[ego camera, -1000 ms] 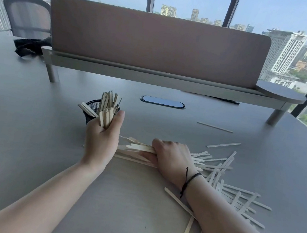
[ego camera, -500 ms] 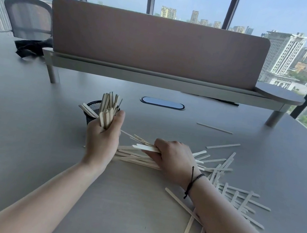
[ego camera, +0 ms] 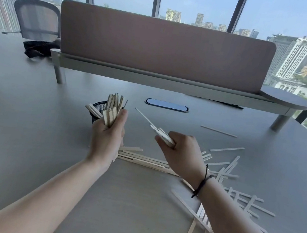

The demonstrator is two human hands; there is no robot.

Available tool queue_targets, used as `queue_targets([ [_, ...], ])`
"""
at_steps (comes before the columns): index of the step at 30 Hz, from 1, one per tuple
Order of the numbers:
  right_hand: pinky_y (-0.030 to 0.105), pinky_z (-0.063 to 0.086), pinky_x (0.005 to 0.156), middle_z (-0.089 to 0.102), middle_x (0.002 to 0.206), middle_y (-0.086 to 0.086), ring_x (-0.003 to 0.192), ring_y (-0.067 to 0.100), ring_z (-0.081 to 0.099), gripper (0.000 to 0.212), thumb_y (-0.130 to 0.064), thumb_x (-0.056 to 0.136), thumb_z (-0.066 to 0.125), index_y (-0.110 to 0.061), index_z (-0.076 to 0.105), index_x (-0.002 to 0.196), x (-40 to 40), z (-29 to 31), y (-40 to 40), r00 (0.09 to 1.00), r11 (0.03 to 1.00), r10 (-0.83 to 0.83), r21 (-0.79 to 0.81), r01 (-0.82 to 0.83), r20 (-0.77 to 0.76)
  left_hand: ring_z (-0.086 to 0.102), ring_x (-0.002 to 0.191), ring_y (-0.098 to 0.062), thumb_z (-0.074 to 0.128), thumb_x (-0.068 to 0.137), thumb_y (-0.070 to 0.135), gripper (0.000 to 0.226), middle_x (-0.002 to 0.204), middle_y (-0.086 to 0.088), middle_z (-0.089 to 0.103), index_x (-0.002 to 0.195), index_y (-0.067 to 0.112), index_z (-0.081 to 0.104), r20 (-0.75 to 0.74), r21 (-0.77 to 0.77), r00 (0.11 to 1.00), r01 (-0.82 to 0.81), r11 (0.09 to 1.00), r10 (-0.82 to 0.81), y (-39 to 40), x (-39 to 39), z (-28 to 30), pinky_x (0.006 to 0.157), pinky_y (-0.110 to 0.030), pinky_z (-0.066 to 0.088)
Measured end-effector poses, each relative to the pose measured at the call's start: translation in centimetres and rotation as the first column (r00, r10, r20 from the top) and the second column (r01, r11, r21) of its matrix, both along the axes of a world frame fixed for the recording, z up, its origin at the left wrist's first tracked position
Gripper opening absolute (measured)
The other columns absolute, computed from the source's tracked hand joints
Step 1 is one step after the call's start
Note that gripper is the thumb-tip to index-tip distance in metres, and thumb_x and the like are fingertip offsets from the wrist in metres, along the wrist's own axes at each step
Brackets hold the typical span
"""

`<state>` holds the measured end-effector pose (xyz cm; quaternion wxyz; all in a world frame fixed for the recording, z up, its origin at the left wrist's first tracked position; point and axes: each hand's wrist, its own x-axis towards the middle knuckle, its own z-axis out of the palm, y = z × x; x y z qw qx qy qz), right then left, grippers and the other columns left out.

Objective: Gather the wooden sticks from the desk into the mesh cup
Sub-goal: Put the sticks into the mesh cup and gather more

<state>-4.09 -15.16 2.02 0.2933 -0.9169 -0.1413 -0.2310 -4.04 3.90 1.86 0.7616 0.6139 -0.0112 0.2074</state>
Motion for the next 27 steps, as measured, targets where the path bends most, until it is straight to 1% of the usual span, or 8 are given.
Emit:
queue_targets([
  [6, 0.030, 0.022, 0.047, 0.026, 0.049, -0.002, 0.050, 0.012, 0.023, 0.055, -0.038, 0.092, 0.065, -0.017, 0.026, 0.058, -0.4, 0.9, 0.4, 0.992, 0.979, 0.117, 0.173, -0.109, -0.038, 0.019, 0.045, -0.017, 0.063, 0.090, 0.043, 0.050, 0.050, 0.004, 0.027, 0.060, 0.022, 0.029, -0.043, 0.129, 0.997, 0.067, 0.989, -0.062, 0.3, 0.5, -1.3, 0.049, -0.029, 0.016],
  [8, 0.031, 0.030, 0.047, 0.042, 0.048, 0.006, 0.046, 0.010, 0.031, 0.051, -0.037, 0.093, 0.064, -0.011, 0.035, 0.059, -0.5, 1.0, 0.6, 0.986, 0.965, 0.156, 0.224, -0.139, -0.059, 0.021, 0.046, -0.018, 0.065, 0.087, 0.046, 0.051, 0.051, 0.001, 0.028, 0.057, 0.022, 0.031, -0.064, 0.170, 0.996, 0.075, 0.983, -0.065, 0.2, 0.4, -1.6, 0.050, -0.031, 0.018],
  [11, 0.034, 0.046, 0.053, 0.063, 0.055, 0.003, 0.048, 0.019, 0.055, 0.047, -0.036, 0.094, 0.063, -0.004, 0.053, 0.061, -0.8, 1.4, 0.8, 0.978, 0.933, 0.183, 0.332, -0.140, -0.101, 0.022, 0.051, -0.019, 0.068, 0.081, 0.050, 0.060, 0.057, -0.009, 0.026, 0.059, 0.011, 0.028, -0.081, 0.214, 0.996, 0.066, 0.975, -0.049, 0.0, 0.3, -1.7, 0.052, -0.042, 0.021],
  [14, 0.034, 0.054, 0.063, 0.067, 0.056, -0.003, 0.056, 0.017, 0.064, 0.045, -0.034, 0.096, 0.062, -0.003, 0.065, 0.063, -0.4, 2.1, 1.0, 0.973, 0.877, 0.203, 0.463, -0.131, -0.109, 0.021, 0.055, -0.021, 0.067, 0.078, 0.054, 0.061, 0.060, -0.010, 0.023, 0.060, 0.013, 0.025, -0.081, 0.245, 0.996, 0.067, 0.967, -0.048, -0.2, 0.1, -1.6, 0.055, -0.047, 0.020],
  [17, 0.035, 0.057, 0.064, 0.070, 0.058, 0.005, 0.059, 0.024, 0.068, 0.049, -0.032, 0.098, 0.059, -0.001, 0.068, 0.060, 0.0, 2.9, 1.3, 0.962, 0.777, 0.257, 0.612, -0.147, -0.096, 0.020, 0.056, -0.024, 0.067, 0.076, 0.055, 0.060, 0.060, -0.009, 0.023, 0.060, 0.015, 0.025, -0.089, 0.236, 0.994, 0.078, 0.969, -0.058, -0.3, 0.1, -1.6, 0.055, -0.049, 0.018],
  [21, 0.025, 0.037, 0.044, 0.050, 0.042, 0.007, 0.038, 0.019, 0.046, 0.060, -0.034, 0.099, 0.056, 0.003, 0.048, 0.053, -0.2, 3.7, 1.6, 0.969, 0.716, 0.232, 0.689, -0.110, -0.088, 0.017, 0.058, -0.026, 0.067, 0.077, 0.053, 0.062, 0.062, -0.010, 0.024, 0.062, 0.008, 0.026, -0.089, 0.224, 0.993, 0.094, 0.970, -0.076, -0.4, 0.0, -1.7, 0.054, -0.045, 0.016],
  [24, 0.028, 0.027, 0.046, 0.033, 0.044, -0.001, 0.038, 0.016, 0.029, 0.055, -0.033, 0.099, 0.058, -0.019, 0.047, 0.047, -0.3, 4.5, 2.1, 0.947, 0.551, 0.309, 0.828, -0.105, -0.086, 0.019, 0.055, -0.021, 0.067, 0.075, 0.054, 0.065, 0.063, -0.010, 0.024, 0.063, 0.006, 0.027, -0.089, 0.220, 0.993, 0.098, 0.970, -0.080, -0.4, 0.1, -1.7, 0.054, -0.041, 0.015],
  [27, 0.026, 0.020, 0.047, 0.027, 0.046, -0.005, 0.040, 0.014, 0.020, 0.056, -0.029, 0.097, 0.062, -0.025, 0.050, 0.042, -0.7, 5.4, 2.5, 0.920, 0.429, 0.382, 0.898, -0.097, -0.083, 0.019, 0.056, -0.025, 0.066, 0.076, 0.055, 0.064, 0.062, -0.011, 0.024, 0.062, 0.007, 0.026, -0.092, 0.252, 0.993, 0.095, 0.963, -0.074, -0.5, 0.1, -1.7, 0.052, -0.046, 0.019],
])
